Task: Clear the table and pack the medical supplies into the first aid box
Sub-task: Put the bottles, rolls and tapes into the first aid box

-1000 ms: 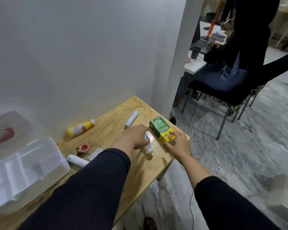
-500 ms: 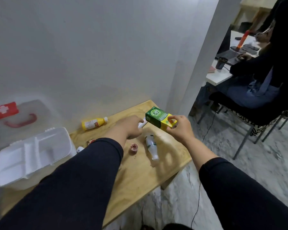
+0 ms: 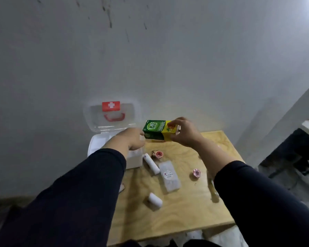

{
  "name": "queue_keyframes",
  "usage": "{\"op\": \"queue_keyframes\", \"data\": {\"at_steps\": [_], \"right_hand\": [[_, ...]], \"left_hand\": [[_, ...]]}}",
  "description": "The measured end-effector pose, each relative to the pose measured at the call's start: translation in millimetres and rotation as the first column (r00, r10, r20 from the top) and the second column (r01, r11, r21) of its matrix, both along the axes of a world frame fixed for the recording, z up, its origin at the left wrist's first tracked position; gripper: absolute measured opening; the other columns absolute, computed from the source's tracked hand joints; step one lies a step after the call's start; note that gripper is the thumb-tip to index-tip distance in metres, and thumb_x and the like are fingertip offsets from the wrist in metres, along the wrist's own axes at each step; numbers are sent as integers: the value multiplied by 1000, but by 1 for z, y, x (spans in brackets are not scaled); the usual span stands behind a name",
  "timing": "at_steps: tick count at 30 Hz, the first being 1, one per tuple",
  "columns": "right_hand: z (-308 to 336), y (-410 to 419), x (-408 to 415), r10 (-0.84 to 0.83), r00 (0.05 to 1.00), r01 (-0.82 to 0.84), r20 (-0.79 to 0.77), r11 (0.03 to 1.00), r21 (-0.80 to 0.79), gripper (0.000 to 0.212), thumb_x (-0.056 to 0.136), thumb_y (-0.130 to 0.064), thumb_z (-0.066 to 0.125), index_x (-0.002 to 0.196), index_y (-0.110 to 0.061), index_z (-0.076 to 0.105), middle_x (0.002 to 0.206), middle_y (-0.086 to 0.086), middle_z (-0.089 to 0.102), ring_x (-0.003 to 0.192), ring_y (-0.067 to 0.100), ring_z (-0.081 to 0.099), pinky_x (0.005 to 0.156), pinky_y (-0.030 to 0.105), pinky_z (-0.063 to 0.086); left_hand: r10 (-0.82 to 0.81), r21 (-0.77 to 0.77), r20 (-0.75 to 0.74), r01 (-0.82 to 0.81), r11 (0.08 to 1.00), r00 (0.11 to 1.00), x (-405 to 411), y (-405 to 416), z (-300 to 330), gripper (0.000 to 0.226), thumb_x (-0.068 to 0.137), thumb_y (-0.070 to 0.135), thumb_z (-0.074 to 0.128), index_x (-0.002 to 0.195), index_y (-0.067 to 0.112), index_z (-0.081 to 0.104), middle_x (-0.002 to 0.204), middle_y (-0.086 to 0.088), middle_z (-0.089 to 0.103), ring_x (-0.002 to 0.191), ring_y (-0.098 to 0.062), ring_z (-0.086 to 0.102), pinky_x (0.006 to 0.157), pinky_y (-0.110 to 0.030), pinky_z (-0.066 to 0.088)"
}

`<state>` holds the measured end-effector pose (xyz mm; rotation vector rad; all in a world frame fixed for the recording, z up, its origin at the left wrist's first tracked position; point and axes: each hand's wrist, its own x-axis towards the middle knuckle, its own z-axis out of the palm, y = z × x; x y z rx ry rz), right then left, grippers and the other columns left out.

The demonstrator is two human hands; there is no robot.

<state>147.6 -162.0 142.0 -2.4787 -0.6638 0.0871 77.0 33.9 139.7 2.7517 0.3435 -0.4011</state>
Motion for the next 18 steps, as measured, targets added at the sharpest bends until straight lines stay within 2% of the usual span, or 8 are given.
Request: {"op": "queue_keyframes", "data": {"at_steps": [4,7,10,12,15,18], "right_hand": [[1,48,-9,134,991,-132,8,984,-117,47,75,-29,71,120,-19,64,125,9,57,116,25,52,98,31,42],[-5,77,-13,202,979,-195,13,960,-202,50,77,-39,70,122,-20,62,124,9,57,117,25,50,98,33,42],[-15,102,-14,244,970,-234,-5,921,-312,48,79,-33,67,125,-19,60,125,12,55,118,27,46,98,33,40],[-21,119,-14,263,965,-254,-25,900,-355,47,80,-28,65,126,-18,60,124,12,54,117,28,46,99,33,40],[-37,143,-12,267,962,-270,-58,892,-362,45,80,-23,64,125,-18,60,125,12,52,116,29,49,99,36,43],[-57,163,-12,246,963,-271,-114,899,-344,46,78,-14,63,124,-17,60,124,11,50,113,27,54,95,29,43]], "left_hand": [[98,18,-68,-97,995,993,-30,47,-13,59,93,33,54,148,23,35,154,-4,38,137,-26,41,109,-34,36],[147,28,-103,-145,989,984,-45,70,-29,68,91,43,57,150,22,30,156,-3,32,139,-26,39,109,-36,36],[148,25,-92,-146,989,985,-52,85,-45,79,86,55,59,150,19,29,158,-3,27,141,-28,34,114,-41,33],[92,38,-75,-90,995,993,-55,92,-51,81,87,58,55,150,17,27,159,-5,22,145,-27,25,118,-43,25],[19,69,-60,-15,998,998,-57,101,-60,82,89,63,46,151,14,23,161,-5,18,148,-23,17,120,-44,14],[-2,76,-72,8,997,997,-60,110,-72,90,88,69,36,155,15,9,164,-2,9,151,-19,7,123,-43,5]]}}
